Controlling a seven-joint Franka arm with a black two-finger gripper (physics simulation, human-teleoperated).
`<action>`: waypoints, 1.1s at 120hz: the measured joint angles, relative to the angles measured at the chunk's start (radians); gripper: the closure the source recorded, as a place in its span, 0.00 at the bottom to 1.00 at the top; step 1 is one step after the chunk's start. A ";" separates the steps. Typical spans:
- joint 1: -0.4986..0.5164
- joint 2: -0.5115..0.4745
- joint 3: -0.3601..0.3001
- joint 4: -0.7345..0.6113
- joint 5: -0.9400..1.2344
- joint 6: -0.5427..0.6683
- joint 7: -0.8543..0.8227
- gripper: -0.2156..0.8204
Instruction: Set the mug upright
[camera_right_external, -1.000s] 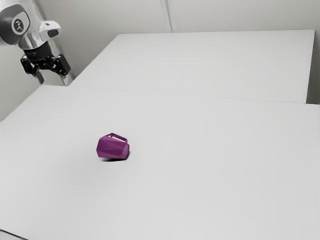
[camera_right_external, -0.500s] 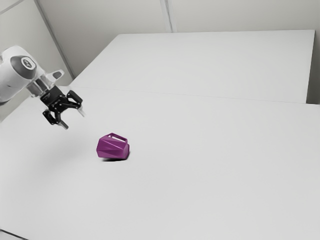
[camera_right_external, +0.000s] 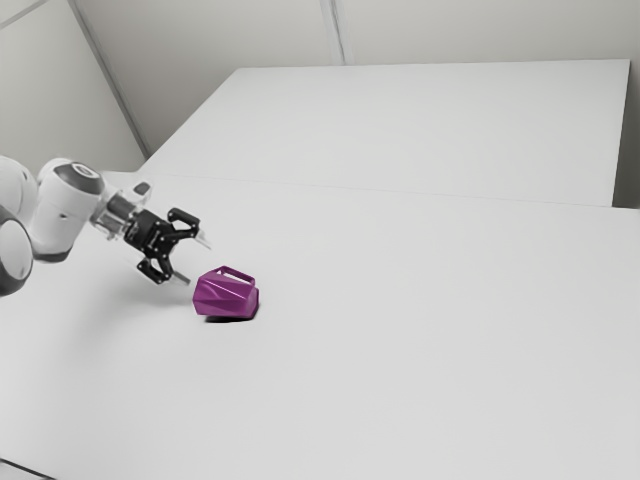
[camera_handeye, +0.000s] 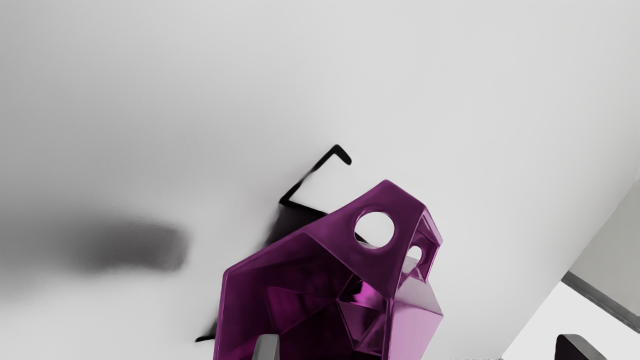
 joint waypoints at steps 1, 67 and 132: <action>0.000 0.000 0.000 -0.002 -0.004 0.000 0.000 0.21; -0.015 0.004 -0.030 -0.069 -0.149 -0.003 -0.026 0.69; -0.029 -0.012 -0.036 -0.069 -0.080 0.004 -0.077 0.95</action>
